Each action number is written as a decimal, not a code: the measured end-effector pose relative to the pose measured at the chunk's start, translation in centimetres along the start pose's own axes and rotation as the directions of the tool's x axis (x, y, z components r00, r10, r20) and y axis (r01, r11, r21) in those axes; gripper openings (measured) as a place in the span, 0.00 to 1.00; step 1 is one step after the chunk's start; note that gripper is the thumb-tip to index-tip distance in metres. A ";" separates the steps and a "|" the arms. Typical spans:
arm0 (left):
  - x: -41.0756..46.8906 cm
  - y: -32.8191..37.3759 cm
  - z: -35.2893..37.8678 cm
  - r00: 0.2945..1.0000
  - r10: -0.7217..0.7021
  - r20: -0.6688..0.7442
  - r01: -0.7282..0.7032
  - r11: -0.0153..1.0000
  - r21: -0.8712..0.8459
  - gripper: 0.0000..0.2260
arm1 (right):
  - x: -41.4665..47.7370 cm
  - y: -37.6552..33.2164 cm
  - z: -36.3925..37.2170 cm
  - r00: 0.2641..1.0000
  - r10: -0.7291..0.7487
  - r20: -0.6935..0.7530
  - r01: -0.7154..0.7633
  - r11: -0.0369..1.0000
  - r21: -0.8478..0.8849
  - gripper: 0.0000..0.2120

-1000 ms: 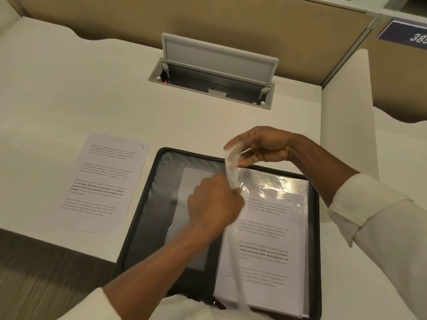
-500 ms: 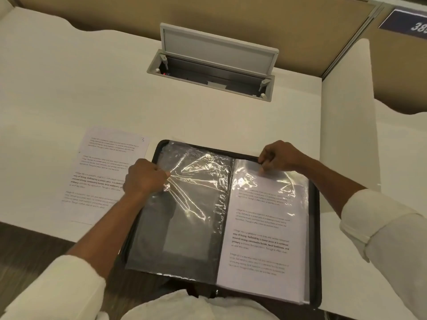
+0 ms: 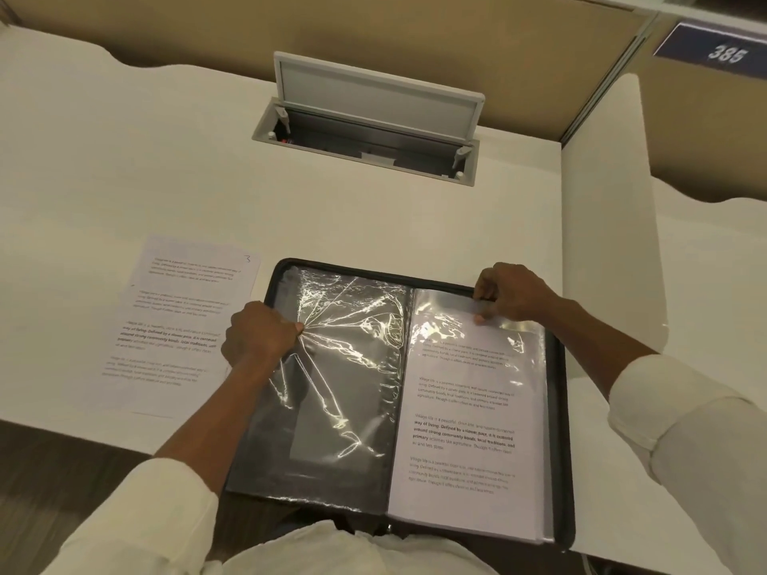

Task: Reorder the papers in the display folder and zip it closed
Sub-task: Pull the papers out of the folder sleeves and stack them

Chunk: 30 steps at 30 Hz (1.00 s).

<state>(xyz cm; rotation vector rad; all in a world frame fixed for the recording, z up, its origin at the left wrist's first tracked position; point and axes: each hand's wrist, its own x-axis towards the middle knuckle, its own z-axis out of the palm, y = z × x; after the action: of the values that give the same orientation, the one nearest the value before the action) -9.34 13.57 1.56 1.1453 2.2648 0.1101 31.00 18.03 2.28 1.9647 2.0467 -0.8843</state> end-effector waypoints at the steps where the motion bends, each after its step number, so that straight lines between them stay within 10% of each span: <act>1: 0.0 0.0 0.0 1.000 0.015 -0.001 -0.015 1.000 0.019 0.20 | 0.1 0.0 0.0 1.000 0.002 0.002 -0.002 1.000 -0.002 0.22; 17: -3.3 2.4 1.0 0.909 0.377 -0.175 -0.246 0.827 0.506 0.22 | -0.5 -0.3 -3.6 0.995 -0.089 0.037 0.091 0.994 -0.056 0.12; 30: -9.0 10.9 6.4 0.718 0.688 0.102 -0.680 0.726 -0.102 0.13 | -0.6 -3.2 -6.8 0.929 -0.195 0.316 0.056 0.915 0.400 0.02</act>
<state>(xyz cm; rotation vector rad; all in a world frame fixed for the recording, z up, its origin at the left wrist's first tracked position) 5.99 12.40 4.06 1.8528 1.5945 0.3751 29.91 21.18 9.03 1.6800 1.9131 -1.6459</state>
